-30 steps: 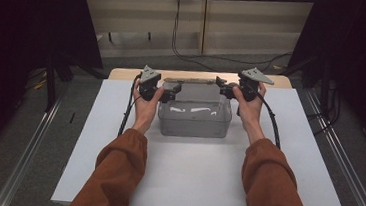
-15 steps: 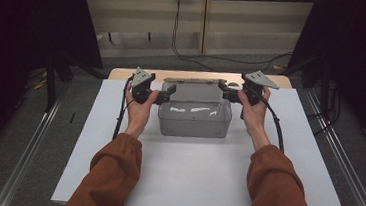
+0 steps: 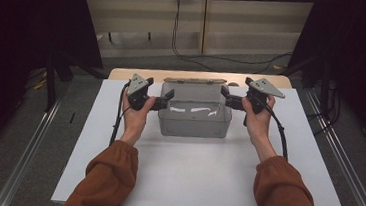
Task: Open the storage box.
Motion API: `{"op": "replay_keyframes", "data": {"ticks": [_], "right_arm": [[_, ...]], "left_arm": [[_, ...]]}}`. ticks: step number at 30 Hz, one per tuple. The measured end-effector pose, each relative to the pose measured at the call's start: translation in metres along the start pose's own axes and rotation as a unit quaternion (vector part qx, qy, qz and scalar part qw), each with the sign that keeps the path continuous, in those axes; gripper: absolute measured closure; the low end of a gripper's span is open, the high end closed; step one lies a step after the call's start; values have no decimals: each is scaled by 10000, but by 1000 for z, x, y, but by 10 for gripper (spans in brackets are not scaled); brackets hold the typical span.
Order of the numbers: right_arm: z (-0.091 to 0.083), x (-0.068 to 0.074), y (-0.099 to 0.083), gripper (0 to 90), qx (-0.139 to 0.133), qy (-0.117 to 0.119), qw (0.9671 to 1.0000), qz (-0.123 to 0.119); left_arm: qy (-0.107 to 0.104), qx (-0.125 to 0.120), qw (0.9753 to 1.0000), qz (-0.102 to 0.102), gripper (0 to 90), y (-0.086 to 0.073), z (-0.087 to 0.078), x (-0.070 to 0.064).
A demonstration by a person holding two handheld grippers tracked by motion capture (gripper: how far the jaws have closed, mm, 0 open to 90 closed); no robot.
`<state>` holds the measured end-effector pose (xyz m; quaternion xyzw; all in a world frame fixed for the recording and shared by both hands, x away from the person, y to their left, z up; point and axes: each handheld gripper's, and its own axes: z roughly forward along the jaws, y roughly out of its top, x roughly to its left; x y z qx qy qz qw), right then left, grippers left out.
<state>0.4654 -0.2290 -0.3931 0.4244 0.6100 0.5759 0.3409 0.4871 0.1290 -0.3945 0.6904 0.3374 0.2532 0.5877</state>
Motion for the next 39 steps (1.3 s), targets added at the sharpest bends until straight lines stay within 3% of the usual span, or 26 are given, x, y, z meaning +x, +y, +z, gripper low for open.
{"op": "replay_keyframes", "data": {"ticks": [4,11,15,17,23,25,29,36,39], "right_arm": [[-9,2,0,0,42,-128,9999,-70],[-25,-2,-7,0,133,-291,9993,-183],[-34,-5,-11,0,158,-310,9992,-185],[-41,-4,-12,0,140,-307,9992,-194],[-59,-2,-15,1,78,-359,9991,-217],[-64,0,-15,1,42,-276,9995,-129],[-77,5,-13,1,-13,-271,9994,-207],[-95,11,-15,3,-114,-302,9992,-253],[-101,13,-17,3,-130,-281,9992,-244]], "left_arm": [[-116,-22,9999,113,48,0,-6,-4],[-180,-189,9996,82,42,-3,-22,-10],[-237,-129,9996,37,42,-7,-31,-12],[-225,-218,9995,-24,42,-9,-38,-15],[-201,-185,9995,178,42,-11,-51,-22],[-192,-158,9996,120,41,-14,-55,-23],[-120,-106,9999,64,39,-18,-64,-25],[-270,-171,9994,143,28,-23,-82,-33],[-276,-213,9994,65,28,-24,-89,-35]]}}
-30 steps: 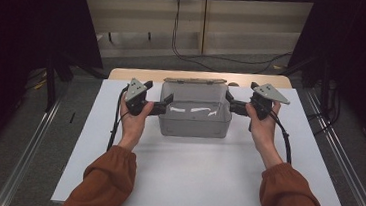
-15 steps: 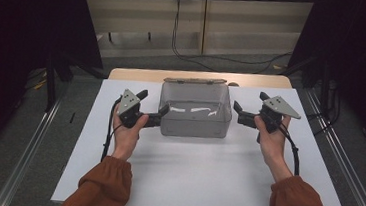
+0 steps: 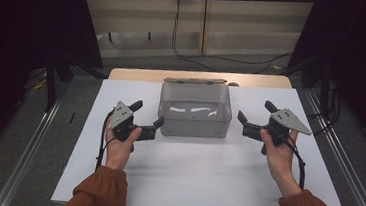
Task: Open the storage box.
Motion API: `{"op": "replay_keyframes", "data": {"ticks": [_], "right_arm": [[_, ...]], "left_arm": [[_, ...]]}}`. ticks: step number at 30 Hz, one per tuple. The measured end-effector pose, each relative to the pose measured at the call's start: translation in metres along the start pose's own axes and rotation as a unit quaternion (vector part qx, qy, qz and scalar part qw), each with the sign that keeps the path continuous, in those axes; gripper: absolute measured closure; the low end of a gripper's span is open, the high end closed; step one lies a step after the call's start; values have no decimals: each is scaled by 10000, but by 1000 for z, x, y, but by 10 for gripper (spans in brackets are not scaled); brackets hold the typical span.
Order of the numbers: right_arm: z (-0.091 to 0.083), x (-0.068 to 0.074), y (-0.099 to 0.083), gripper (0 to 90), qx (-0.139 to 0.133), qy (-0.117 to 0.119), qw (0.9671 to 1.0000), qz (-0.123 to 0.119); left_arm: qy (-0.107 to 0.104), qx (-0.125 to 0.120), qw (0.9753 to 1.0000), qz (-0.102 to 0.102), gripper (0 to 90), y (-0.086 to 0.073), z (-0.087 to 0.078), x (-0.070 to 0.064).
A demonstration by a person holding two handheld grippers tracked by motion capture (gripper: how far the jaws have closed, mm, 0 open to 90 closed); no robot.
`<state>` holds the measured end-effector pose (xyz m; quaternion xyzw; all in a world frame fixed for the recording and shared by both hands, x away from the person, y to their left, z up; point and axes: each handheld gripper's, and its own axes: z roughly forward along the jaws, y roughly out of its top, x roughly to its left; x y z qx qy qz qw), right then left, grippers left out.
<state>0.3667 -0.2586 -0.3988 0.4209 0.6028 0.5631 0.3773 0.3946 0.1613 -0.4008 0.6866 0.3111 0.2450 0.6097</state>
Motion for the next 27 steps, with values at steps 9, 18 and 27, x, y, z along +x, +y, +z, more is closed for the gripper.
{"op": "replay_keyframes", "data": {"ticks": [9,18,27], "right_arm": [[-18,5,-5,7,-77,28,10000,-4],[-40,7,-15,7,-32,-39,10000,30],[-62,5,-20,6,3,-153,9999,-48]], "left_arm": [[290,-42,9995,-141,18,0,-19,-2],[374,-55,9992,-127,18,-9,-42,-4],[524,56,9986,-27,19,-18,-60,-4]]}}
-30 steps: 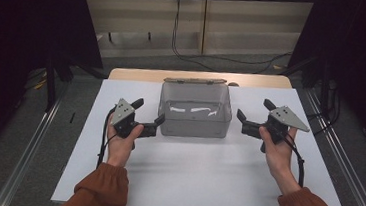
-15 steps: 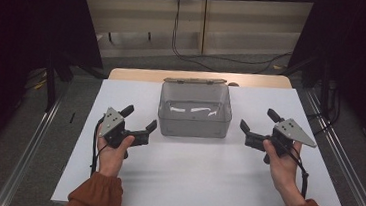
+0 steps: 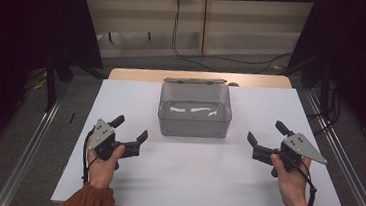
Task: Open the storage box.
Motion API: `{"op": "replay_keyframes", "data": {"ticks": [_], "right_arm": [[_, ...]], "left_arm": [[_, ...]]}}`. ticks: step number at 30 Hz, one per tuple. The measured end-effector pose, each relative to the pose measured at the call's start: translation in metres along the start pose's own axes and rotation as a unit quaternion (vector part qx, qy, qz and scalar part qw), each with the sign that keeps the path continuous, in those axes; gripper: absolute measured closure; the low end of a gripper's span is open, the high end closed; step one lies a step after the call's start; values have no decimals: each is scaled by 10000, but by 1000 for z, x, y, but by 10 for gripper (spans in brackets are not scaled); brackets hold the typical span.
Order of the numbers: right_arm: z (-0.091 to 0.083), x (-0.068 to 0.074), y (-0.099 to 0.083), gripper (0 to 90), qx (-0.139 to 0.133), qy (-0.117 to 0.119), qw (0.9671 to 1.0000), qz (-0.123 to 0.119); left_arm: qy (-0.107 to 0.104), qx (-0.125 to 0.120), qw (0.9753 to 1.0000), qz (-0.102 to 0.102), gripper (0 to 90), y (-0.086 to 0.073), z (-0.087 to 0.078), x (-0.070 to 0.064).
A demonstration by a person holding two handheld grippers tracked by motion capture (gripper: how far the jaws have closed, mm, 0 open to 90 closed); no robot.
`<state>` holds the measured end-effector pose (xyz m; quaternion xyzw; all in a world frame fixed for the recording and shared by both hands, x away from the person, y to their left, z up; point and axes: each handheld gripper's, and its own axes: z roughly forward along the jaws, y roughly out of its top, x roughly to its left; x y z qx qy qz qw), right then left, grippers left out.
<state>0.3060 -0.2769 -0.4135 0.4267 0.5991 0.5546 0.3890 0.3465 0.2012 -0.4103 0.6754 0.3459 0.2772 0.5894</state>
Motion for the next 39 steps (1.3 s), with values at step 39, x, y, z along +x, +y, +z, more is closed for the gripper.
{"op": "replay_keyframes", "data": {"ticks": [39], "right_arm": [[-73,-18,-30,0,131,-560,9983,46]], "left_arm": [[447,94,9989,-129,24,-28,-56,-2]]}}
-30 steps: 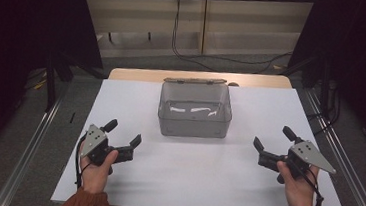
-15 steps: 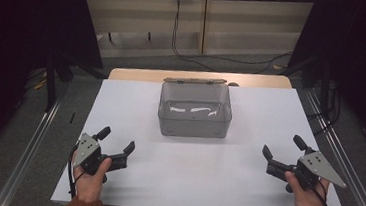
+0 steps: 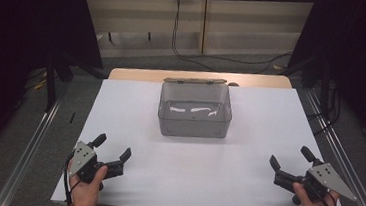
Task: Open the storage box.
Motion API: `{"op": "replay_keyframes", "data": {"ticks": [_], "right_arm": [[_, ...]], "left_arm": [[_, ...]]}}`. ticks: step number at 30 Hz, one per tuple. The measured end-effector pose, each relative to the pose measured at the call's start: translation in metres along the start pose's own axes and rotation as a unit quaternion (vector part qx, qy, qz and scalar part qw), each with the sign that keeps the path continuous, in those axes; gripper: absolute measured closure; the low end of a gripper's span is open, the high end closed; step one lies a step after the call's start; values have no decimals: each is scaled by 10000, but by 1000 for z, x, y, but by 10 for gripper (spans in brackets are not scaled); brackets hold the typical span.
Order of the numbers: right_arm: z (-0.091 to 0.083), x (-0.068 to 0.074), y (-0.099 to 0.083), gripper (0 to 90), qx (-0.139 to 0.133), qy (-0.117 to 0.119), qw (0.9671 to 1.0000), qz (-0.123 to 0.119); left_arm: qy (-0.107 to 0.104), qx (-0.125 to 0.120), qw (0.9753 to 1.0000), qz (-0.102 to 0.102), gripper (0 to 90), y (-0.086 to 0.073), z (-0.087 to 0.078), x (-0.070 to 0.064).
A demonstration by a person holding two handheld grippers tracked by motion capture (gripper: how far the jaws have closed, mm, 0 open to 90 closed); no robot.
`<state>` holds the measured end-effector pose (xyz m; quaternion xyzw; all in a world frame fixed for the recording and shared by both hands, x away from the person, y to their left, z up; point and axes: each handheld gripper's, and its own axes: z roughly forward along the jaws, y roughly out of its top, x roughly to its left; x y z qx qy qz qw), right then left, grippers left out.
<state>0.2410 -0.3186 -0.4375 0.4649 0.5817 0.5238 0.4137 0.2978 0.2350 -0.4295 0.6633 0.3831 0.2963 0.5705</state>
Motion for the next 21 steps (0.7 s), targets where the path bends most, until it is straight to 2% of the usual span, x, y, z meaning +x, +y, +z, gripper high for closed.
{"op": "replay_keyframes", "data": {"ticks": [4,5,8,11,13,16,21], "right_arm": [[-3,0,-2,0,2,-20,10000,-25],[-3,1,-3,0,21,-19,10000,-25],[-1,4,-5,0,86,17,9999,-110],[1,8,-6,0,106,91,9997,-199],[2,8,-7,0,106,124,9997,-190],[3,9,-7,0,67,169,9997,-156],[5,8,-7,0,131,133,9997,-156]], "left_arm": [[2,21,10000,17,24,-1,-2,0],[15,-37,10000,-7,23,-1,-2,-1],[42,-9,10000,78,23,-1,-3,-1],[73,-3,10000,0,24,-2,-2,-1],[116,-7,9999,51,24,-2,-4,-2],[165,25,9999,-17,24,-3,-4,0],[127,87,9999,-59,25,-3,-3,0]]}}
